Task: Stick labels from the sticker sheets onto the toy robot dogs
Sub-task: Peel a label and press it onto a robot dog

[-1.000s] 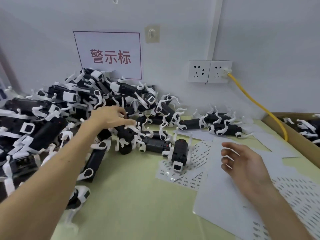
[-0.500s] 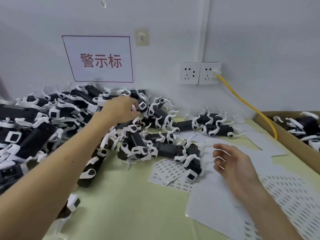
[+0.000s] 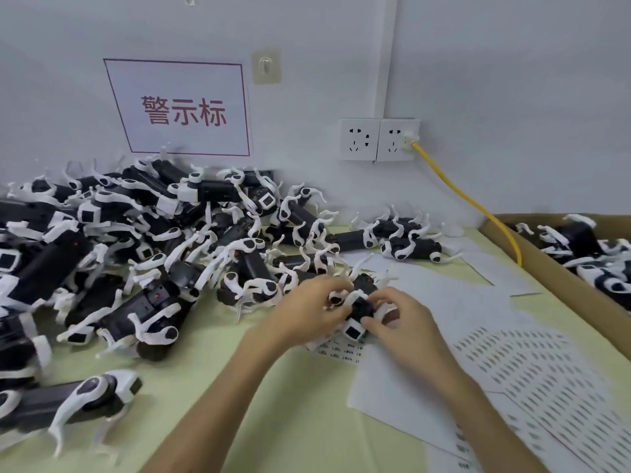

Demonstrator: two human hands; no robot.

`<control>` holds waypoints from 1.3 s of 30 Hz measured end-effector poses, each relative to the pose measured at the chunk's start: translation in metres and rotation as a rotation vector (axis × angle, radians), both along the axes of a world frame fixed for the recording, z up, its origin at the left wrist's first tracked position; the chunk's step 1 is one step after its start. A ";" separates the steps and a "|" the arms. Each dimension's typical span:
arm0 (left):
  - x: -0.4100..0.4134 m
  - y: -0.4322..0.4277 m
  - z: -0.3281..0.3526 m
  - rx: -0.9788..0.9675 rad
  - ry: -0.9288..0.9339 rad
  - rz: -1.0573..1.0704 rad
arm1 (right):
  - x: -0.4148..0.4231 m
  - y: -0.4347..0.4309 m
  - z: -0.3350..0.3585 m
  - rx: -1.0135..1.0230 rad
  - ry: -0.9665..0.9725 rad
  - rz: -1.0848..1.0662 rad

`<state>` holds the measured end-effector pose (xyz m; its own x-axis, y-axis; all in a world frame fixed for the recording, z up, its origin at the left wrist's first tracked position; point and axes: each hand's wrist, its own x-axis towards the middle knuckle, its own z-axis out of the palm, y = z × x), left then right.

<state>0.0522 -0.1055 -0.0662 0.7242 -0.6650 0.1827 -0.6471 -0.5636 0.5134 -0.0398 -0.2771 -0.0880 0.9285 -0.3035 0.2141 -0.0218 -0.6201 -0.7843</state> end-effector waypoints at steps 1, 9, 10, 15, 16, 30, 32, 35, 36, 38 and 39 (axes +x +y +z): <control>-0.003 0.002 -0.011 -0.064 0.032 0.031 | 0.000 0.000 -0.001 0.002 -0.026 -0.011; -0.015 0.017 -0.041 -0.482 0.086 0.148 | -0.001 -0.009 0.017 0.413 -0.251 -0.062; -0.017 0.017 -0.039 -0.492 0.062 0.133 | -0.003 -0.010 0.020 0.536 -0.275 -0.045; -0.036 0.006 -0.025 -0.650 0.353 -0.082 | -0.009 -0.012 0.029 0.863 -0.214 0.175; -0.039 0.002 -0.024 -0.698 0.390 -0.113 | -0.009 -0.009 0.029 0.918 -0.208 0.223; -0.040 0.000 -0.023 -1.024 0.909 0.154 | -0.009 0.017 0.011 0.123 -0.175 0.277; -0.039 0.000 -0.020 -1.020 0.909 0.173 | -0.008 0.022 0.007 0.098 -0.135 0.324; -0.036 0.002 -0.018 -1.047 0.976 0.084 | -0.006 0.022 0.009 0.142 -0.190 0.267; -0.036 0.002 -0.017 -1.057 0.993 0.056 | -0.005 0.019 0.011 0.183 -0.208 0.247; -0.037 0.002 -0.017 -1.051 0.977 0.027 | -0.004 0.014 0.014 0.281 -0.229 0.250; -0.038 0.001 -0.018 -1.049 0.969 0.017 | -0.004 0.013 0.015 0.318 -0.234 0.265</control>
